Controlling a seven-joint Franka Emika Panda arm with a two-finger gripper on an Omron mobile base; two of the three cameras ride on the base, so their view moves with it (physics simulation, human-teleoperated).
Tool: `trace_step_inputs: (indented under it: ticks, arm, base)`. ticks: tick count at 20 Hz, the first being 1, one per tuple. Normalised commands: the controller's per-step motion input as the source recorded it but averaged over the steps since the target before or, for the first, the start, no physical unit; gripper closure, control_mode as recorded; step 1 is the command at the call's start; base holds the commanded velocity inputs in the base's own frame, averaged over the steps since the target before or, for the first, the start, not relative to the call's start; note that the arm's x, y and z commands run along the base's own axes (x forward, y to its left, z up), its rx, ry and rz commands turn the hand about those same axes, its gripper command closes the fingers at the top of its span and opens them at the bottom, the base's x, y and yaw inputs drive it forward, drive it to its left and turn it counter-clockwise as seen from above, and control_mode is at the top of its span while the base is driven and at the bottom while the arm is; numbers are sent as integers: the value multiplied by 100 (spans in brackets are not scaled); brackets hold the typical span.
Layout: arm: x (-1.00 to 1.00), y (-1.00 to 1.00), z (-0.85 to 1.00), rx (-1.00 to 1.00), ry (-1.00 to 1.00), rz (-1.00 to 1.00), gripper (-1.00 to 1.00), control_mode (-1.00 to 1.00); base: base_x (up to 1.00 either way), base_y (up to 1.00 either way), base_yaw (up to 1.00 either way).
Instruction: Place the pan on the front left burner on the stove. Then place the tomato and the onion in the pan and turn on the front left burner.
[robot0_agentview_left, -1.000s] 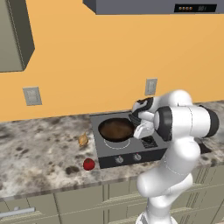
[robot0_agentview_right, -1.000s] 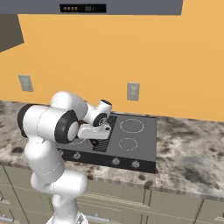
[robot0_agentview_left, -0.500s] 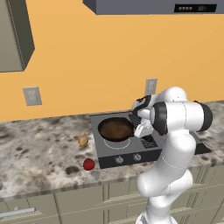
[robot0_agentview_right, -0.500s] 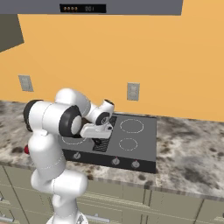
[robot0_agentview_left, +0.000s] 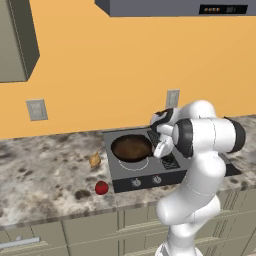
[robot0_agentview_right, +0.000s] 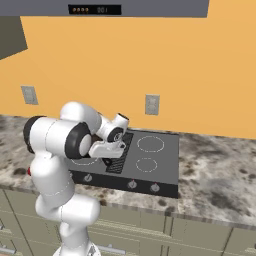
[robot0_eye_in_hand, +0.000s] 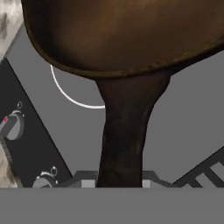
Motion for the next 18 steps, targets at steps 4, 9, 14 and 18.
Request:
trace_step_inputs:
  ticks: [4, 9, 14, 18]
  arm:
    - [-10, 1, -37, 6, -2, 15, 100, -100]
    - [0, 0, -64, 2, 0, 20, 100, -100]
    - [-17, 1, -83, 0, 0, 26, 100, -100]
    - [-34, 5, -89, 2, -2, 31, 100, -100]
  base:
    - [0, 0, 0]
    - [0, 0, 0]
    - [0, 0, 0]
    - [0, 0, 0]
